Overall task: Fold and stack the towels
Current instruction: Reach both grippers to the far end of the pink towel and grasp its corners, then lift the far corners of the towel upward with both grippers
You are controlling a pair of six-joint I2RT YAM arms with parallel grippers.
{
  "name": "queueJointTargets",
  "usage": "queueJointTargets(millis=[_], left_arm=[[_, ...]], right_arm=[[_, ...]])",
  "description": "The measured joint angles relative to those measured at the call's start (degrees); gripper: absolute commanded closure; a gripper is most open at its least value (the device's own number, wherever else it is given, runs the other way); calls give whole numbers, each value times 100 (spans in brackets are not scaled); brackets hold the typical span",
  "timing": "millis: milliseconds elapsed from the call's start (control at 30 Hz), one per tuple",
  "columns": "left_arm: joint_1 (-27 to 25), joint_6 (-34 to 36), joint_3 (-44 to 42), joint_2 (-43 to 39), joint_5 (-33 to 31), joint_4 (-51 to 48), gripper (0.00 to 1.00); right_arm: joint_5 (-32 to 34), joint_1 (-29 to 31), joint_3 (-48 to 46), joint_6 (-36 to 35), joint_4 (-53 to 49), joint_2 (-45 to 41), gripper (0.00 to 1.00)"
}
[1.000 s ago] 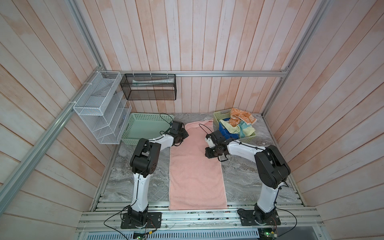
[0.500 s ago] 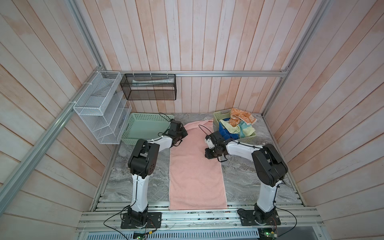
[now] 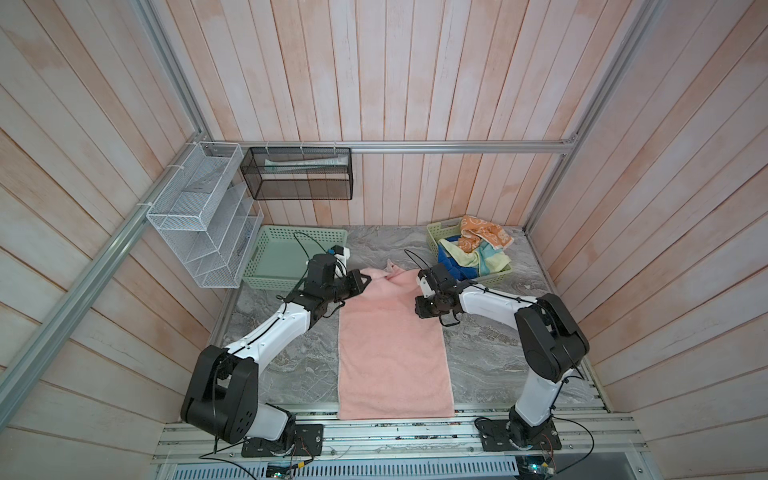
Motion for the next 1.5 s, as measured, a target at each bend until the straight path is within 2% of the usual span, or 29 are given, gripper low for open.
queueJointTargets(millis=[167,300,400,700,1033,1167,1333,1433,1500], left_arm=[[0,48,-955,170,466,-321,100],[0,111,-1217,175,610,-282,100],[0,181,-1305,177,614,-251,100],[0,328,-1362,177,610,-72,100],[-33,372,-1526,138,608,35,100],[-46,372,-1537,114,608,31,100],[-48,396,-1534,74,605,28,100],[-48,422,-1534,74,603,2,100],[-48,437,-1532,74,603,-13,100]], right_arm=[[157,-72,-188,109,7,-748,70],[227,-223,127,105,-133,-680,68],[240,-299,850,50,-306,-197,65],[-192,-413,3777,-26,-688,2107,58],[-612,-638,6771,-17,-1869,4192,56],[-839,-636,7324,2,-2227,4518,56],[-1060,-636,7335,2,-2540,4562,56],[-1062,-636,7213,0,-2579,4555,67],[-1067,-640,7099,-24,-2592,4555,85]])
